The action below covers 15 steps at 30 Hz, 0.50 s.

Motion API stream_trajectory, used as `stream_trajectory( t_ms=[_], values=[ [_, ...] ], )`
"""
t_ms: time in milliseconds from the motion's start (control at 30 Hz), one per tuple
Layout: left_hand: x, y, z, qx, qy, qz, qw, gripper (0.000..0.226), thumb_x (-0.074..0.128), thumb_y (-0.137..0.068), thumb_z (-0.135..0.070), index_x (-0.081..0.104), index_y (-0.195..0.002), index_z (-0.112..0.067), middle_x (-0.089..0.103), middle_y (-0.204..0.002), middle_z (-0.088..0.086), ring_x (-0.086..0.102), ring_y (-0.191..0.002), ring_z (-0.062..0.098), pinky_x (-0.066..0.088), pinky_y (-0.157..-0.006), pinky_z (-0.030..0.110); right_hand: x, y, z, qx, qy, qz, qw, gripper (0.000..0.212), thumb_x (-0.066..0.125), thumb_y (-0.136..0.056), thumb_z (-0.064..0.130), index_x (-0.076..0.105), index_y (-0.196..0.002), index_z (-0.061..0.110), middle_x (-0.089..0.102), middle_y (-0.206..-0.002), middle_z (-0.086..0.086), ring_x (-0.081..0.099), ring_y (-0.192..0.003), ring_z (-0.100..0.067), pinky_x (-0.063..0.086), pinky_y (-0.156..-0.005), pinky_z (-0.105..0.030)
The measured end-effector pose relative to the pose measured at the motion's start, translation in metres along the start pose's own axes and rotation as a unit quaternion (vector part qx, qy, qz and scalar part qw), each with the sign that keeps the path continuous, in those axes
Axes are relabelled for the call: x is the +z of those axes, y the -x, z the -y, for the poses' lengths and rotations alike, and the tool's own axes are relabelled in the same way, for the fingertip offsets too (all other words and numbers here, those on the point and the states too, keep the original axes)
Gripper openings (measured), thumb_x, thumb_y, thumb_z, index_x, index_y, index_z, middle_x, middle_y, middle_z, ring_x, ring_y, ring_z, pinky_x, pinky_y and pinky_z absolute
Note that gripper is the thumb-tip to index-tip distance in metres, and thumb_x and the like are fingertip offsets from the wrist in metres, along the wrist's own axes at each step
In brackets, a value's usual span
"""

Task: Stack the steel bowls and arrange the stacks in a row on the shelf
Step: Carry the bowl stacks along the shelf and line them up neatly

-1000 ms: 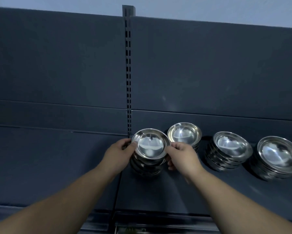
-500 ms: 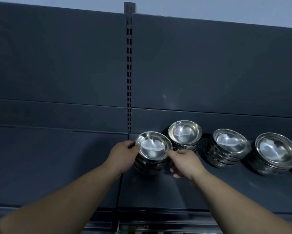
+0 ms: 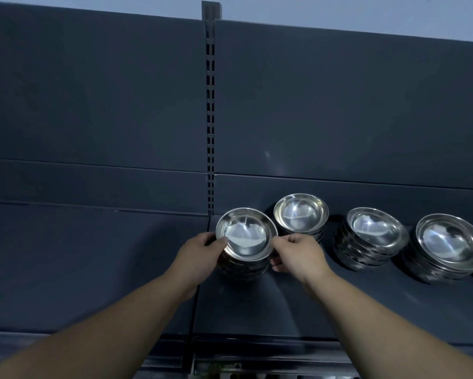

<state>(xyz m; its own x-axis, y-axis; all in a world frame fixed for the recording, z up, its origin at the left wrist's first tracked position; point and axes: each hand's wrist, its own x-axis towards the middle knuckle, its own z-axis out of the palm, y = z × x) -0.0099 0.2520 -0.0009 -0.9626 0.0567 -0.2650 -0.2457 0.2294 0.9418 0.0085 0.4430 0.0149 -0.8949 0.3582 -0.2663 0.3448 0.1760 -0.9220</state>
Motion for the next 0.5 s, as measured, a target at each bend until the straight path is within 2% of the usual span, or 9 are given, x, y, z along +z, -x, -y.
stream_trajectory(
  t_ms=[133,233,333,400,467,500],
  values=[
    [-0.0006,0.0011,-0.001,0.006,0.012,0.0,1.0,0.051,0.062,-0.072,-0.056,0.067,-0.114,-0.026,0.073,-0.104,-0.009,0.068,-0.1,0.013,0.052,-0.097,0.042,0.0017,-0.0012,0.0014,-0.001,-0.004,0.001,1.0,0.017,0.062,-0.085,0.013,0.067,-0.071,0.004,0.067,-0.061,-0.012,0.065,-0.055,-0.019,0.061,-0.063,-0.034],
    [-0.0016,0.0027,-0.0044,0.013,-0.001,-0.01,1.0,0.045,0.061,-0.083,-0.05,0.065,-0.118,-0.023,0.071,-0.108,-0.008,0.066,-0.101,0.013,0.051,-0.097,0.038,0.0029,-0.0023,0.001,-0.002,-0.005,0.007,1.0,0.02,0.061,-0.085,0.013,0.066,-0.068,0.004,0.067,-0.06,-0.012,0.064,-0.054,-0.019,0.059,-0.061,-0.033],
    [-0.0018,0.004,-0.0058,0.014,-0.033,-0.031,0.999,0.04,0.056,-0.091,-0.043,0.062,-0.121,-0.018,0.066,-0.113,-0.007,0.06,-0.102,0.009,0.045,-0.086,0.026,0.0028,-0.0029,-0.0012,0.008,0.012,0.013,1.0,0.018,0.061,-0.084,0.016,0.067,-0.07,0.007,0.067,-0.06,-0.01,0.065,-0.054,-0.019,0.06,-0.06,-0.033],
    [-0.0009,0.0049,-0.0059,0.016,-0.046,-0.047,0.998,0.038,0.054,-0.094,-0.04,0.061,-0.122,-0.017,0.062,-0.112,-0.009,0.056,-0.102,0.008,0.04,-0.084,0.024,0.0016,-0.0044,-0.003,0.006,0.039,0.009,0.999,0.015,0.063,-0.083,0.021,0.067,-0.072,0.012,0.068,-0.062,-0.007,0.065,-0.055,-0.02,0.062,-0.065,-0.038],
    [-0.0004,0.005,-0.0056,0.022,-0.046,-0.052,0.997,0.035,0.054,-0.094,-0.038,0.061,-0.124,-0.02,0.062,-0.114,-0.01,0.055,-0.104,0.008,0.039,-0.086,0.023,0.0003,-0.0057,-0.0048,-0.004,0.063,-0.001,0.998,0.008,0.065,-0.082,0.025,0.068,-0.079,0.019,0.071,-0.072,-0.002,0.067,-0.064,-0.018,0.062,-0.071,-0.039],
    [0.0001,0.0045,-0.0056,0.028,-0.038,-0.05,0.998,0.035,0.055,-0.094,-0.037,0.06,-0.126,-0.022,0.063,-0.115,-0.011,0.056,-0.105,0.007,0.039,-0.087,0.023,-0.0001,-0.0048,-0.0054,-0.014,0.077,-0.004,0.997,0.011,0.066,-0.081,0.029,0.07,-0.088,0.023,0.072,-0.08,0.002,0.069,-0.074,-0.017,0.062,-0.076,-0.04]
  ],
)
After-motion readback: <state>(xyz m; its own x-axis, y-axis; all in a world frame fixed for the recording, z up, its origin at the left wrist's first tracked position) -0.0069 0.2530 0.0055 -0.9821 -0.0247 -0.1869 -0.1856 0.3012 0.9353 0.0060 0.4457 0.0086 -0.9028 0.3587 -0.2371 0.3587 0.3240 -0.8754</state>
